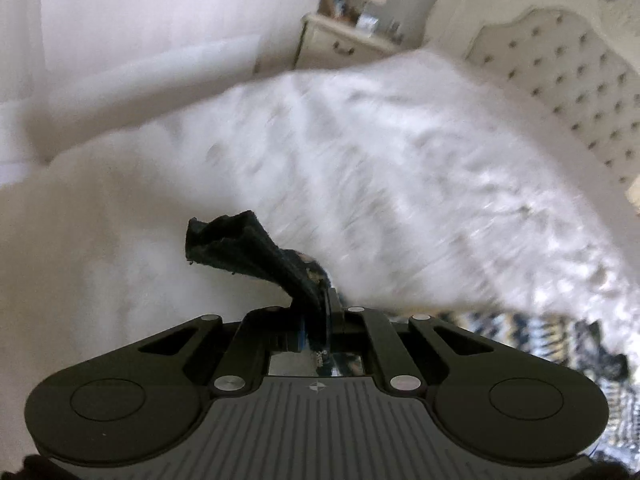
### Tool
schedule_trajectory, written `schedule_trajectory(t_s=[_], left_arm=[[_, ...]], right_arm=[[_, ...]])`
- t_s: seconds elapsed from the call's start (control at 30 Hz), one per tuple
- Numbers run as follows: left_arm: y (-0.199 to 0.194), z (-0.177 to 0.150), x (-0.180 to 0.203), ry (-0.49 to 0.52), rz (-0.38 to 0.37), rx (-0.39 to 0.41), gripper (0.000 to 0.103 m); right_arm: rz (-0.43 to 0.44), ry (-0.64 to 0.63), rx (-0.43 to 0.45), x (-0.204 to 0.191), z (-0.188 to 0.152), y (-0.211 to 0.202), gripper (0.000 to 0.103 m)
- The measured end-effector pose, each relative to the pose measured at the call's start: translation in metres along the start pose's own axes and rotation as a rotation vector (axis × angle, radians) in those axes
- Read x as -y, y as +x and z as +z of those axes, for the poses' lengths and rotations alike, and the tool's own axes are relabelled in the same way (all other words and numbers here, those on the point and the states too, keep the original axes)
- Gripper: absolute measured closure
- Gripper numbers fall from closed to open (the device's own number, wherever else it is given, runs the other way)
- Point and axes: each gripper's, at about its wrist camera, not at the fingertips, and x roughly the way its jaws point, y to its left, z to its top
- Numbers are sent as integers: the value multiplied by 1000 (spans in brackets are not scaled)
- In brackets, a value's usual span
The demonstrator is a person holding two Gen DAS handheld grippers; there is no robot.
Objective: Fold small clothes
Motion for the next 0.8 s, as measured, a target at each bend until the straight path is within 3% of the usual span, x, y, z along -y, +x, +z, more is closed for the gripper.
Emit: schedule_trajectory(t_s=[0.2,0.4,0.67,0.8], left_arm=[[-31,18,63,73,-83,81,95],[-58,14,161,148,-167,136,95],[-68,-29,307,257,-294,156,95],[-50,-64,374,294,-363,108,95]], right_arm=[[32,30,20,33,-13,-10,24],[72,64,36,90,-29,-27,24],[78,117,64,192,-47,-56,24],[70,141,74,235,-53,-70,24]])
